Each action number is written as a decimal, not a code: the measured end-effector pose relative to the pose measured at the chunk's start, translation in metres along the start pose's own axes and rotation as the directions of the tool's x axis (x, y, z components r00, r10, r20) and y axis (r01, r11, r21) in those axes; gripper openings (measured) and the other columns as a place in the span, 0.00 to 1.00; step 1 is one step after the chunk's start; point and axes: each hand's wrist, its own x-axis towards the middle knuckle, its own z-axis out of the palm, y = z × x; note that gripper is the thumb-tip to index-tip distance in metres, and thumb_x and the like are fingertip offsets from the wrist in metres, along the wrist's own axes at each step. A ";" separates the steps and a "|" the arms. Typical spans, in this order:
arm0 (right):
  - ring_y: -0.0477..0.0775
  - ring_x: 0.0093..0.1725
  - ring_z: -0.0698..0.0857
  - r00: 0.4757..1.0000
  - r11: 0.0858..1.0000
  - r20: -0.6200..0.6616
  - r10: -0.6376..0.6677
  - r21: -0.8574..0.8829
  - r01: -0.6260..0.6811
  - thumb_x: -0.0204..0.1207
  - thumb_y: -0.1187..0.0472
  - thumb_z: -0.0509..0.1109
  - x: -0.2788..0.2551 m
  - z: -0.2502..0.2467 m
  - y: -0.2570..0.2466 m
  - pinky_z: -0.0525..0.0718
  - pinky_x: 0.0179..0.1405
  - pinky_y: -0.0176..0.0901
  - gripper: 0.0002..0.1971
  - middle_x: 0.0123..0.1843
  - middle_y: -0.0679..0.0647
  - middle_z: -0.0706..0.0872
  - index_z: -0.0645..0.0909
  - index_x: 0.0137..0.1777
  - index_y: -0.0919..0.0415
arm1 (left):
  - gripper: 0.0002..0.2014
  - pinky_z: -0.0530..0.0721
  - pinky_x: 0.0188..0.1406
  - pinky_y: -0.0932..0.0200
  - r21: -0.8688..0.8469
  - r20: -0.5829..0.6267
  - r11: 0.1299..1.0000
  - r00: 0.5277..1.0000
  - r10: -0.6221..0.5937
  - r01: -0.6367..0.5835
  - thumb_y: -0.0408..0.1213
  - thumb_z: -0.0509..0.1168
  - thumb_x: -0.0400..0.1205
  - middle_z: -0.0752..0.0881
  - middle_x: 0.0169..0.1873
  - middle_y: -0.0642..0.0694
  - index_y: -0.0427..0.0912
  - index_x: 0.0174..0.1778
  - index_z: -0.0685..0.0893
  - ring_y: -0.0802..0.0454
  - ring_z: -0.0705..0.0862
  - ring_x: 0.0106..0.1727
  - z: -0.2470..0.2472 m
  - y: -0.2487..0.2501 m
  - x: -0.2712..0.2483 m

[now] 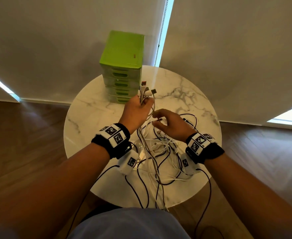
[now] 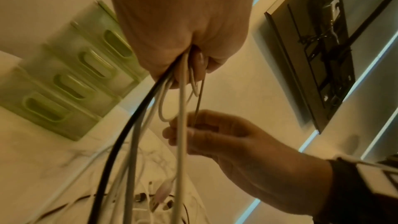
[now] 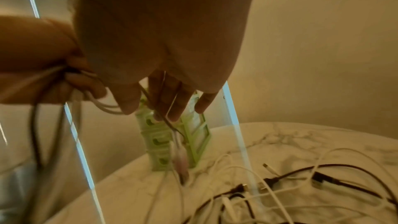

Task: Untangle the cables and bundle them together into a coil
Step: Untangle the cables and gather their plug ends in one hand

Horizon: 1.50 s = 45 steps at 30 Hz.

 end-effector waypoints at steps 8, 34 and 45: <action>0.45 0.43 0.89 0.961 0.980 -0.225 0.162 0.148 -0.130 0.91 0.57 0.58 -0.056 -0.034 0.012 0.87 0.46 0.46 0.13 0.45 0.51 0.90 0.83 0.56 0.60 | 0.16 0.72 0.29 0.56 -0.120 0.249 0.990 0.963 0.106 -0.078 0.55 0.69 0.83 0.72 0.21 0.58 0.54 0.33 0.76 0.56 0.71 0.23 0.050 0.036 -0.014; 0.45 0.35 0.83 0.922 0.913 -0.173 0.346 0.290 -0.288 0.86 0.48 0.64 -0.216 -0.010 0.049 0.82 0.40 0.40 0.20 0.37 0.53 0.83 0.63 0.70 0.54 | 0.08 0.71 0.32 0.61 -0.229 0.585 0.941 0.808 -0.072 0.249 0.50 0.57 0.91 0.70 0.32 0.55 0.51 0.50 0.75 0.57 0.70 0.33 0.152 0.006 -0.092; 0.65 0.74 0.76 0.839 0.826 -0.091 0.537 -0.147 -0.544 0.86 0.59 0.64 -0.250 -0.014 0.119 0.75 0.71 0.57 0.19 0.73 0.62 0.78 0.74 0.75 0.65 | 0.16 0.57 0.27 0.61 -0.398 0.597 0.852 0.802 -0.040 0.339 0.52 0.55 0.91 0.65 0.28 0.53 0.47 0.41 0.71 0.57 0.60 0.29 0.120 0.006 -0.073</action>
